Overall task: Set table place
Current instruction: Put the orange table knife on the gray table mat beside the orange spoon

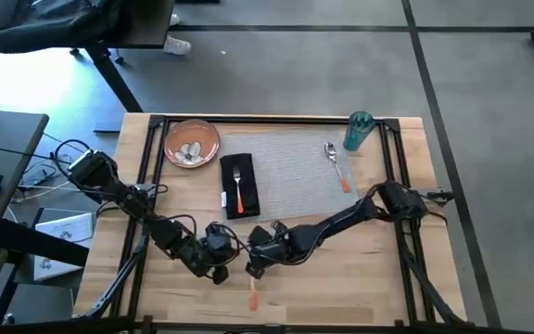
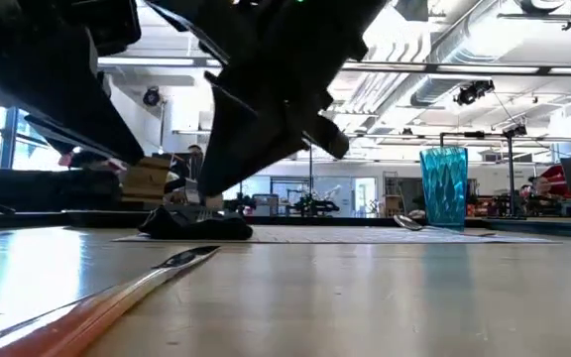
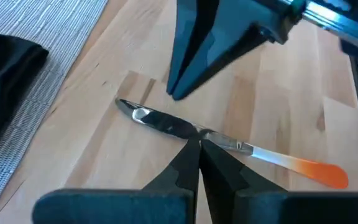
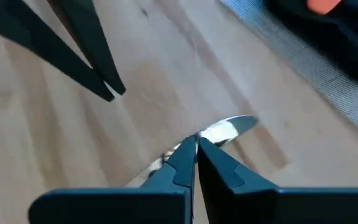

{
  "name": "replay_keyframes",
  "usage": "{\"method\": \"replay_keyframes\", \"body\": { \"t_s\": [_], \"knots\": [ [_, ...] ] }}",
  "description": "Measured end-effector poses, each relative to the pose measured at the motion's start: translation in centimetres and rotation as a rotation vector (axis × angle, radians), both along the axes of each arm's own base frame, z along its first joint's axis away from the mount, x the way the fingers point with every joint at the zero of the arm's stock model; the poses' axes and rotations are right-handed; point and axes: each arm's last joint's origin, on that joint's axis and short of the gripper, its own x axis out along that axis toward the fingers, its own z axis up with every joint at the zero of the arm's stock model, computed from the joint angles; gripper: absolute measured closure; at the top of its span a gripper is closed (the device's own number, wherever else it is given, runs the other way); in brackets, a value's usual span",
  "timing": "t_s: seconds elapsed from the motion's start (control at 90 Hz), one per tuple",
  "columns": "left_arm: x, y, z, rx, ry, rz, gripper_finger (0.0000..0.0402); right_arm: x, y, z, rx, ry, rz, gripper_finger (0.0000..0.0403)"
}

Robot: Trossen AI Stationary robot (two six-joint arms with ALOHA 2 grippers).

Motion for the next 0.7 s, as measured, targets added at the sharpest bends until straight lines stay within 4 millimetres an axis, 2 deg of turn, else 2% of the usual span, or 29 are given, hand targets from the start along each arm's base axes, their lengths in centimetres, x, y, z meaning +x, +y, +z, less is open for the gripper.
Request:
{"method": "replay_keyframes", "body": {
  "t_s": [0.089,0.167,0.267,0.322,0.456,0.6,0.7],
  "knots": [
    [0.0,0.0,-0.1,0.016,0.001,-0.013,0.0402,-0.8,0.9,-1.5,-0.008,-0.055,0.07,0.0403],
    [-0.1,0.1,-0.1,0.04,0.004,-0.027,0.0402,-1.4,1.4,-2.9,0.04,-0.174,0.145,0.0403],
    [0.0,0.1,-0.1,0.053,0.002,-0.037,0.0402,-1.9,1.3,-3.8,0.088,-0.367,0.214,0.0403],
    [0.0,0.2,-0.1,0.066,0.009,-0.042,0.0402,-2.3,1.0,-4.1,0.078,-0.419,0.233,0.0403],
    [0.2,0.4,-0.3,0.094,0.013,-0.052,0.0402,-2.6,0.0,-5.0,0.077,-0.408,0.235,0.0403],
    [0.6,0.7,-1.4,0.09,0.067,-0.071,0.0402,-2.3,-1.0,-5.1,-0.044,-0.384,0.336,0.0403],
    [0.6,0.6,-2.0,0.093,0.093,-0.081,0.0402,-2.1,-1.5,-5.1,-0.047,-0.382,0.373,0.0403]
  ]
}}
